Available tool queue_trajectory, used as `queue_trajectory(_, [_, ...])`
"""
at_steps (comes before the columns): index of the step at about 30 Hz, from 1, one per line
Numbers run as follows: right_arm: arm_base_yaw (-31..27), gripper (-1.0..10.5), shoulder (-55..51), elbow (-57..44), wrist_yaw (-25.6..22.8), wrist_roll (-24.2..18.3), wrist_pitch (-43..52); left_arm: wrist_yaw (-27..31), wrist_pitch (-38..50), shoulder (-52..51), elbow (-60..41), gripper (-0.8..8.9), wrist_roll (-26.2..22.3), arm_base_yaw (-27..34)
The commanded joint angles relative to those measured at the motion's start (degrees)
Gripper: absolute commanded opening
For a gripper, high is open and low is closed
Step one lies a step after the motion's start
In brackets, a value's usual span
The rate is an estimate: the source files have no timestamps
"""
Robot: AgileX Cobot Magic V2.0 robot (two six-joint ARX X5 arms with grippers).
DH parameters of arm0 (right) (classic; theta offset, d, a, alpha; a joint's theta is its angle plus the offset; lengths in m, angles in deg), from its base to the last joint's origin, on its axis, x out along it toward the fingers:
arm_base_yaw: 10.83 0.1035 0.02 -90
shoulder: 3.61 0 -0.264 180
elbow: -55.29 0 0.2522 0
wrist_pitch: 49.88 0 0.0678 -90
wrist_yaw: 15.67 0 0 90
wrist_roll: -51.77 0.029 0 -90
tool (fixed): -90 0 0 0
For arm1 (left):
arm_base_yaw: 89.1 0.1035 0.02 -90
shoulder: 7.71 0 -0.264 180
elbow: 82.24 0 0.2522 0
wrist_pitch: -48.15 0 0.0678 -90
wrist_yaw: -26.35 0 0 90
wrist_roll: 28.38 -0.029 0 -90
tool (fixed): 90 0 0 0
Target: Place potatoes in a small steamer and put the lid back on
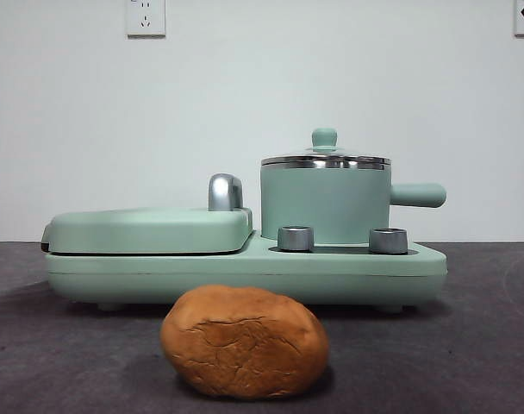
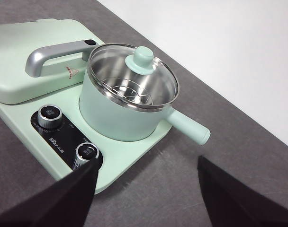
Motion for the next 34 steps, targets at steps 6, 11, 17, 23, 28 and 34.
queue_trajectory(6, [0.2, 3.3, 0.2, 0.9, -0.3, 0.3, 0.4, 1.5, 16.7, 15.1, 2.1, 2.33, 6.6, -7.7])
queue_trajectory(11, [0.2, 3.3, 0.2, 0.9, -0.3, 1.6, 0.4, 3.7, 20.3, 26.2, 6.7, 3.18, 6.2, -11.8])
queue_trajectory(17, [0.2, 3.3, 0.2, 0.9, -0.3, 1.6, 0.4, 4.7, 20.3, 39.6, 17.0, 3.16, 6.0, -15.4])
queue_trajectory(23, [0.2, 3.3, 0.2, 0.9, -0.3, 1.6, 0.4, 4.7, 20.3, 50.9, 27.6, 3.15, 6.0, -18.6])
queue_trajectory(28, [0.2, 3.3, 0.2, 0.9, -0.3, 1.6, 0.4, 4.7, 20.5, 58.0, 33.6, 3.15, 5.6, -20.0])
queue_trajectory(34, [0.2, 3.3, 0.2, 0.9, -0.3, 1.6, 0.4, 4.8, 20.6, 63.7, 37.7, 3.15, 5.6, -20.2])
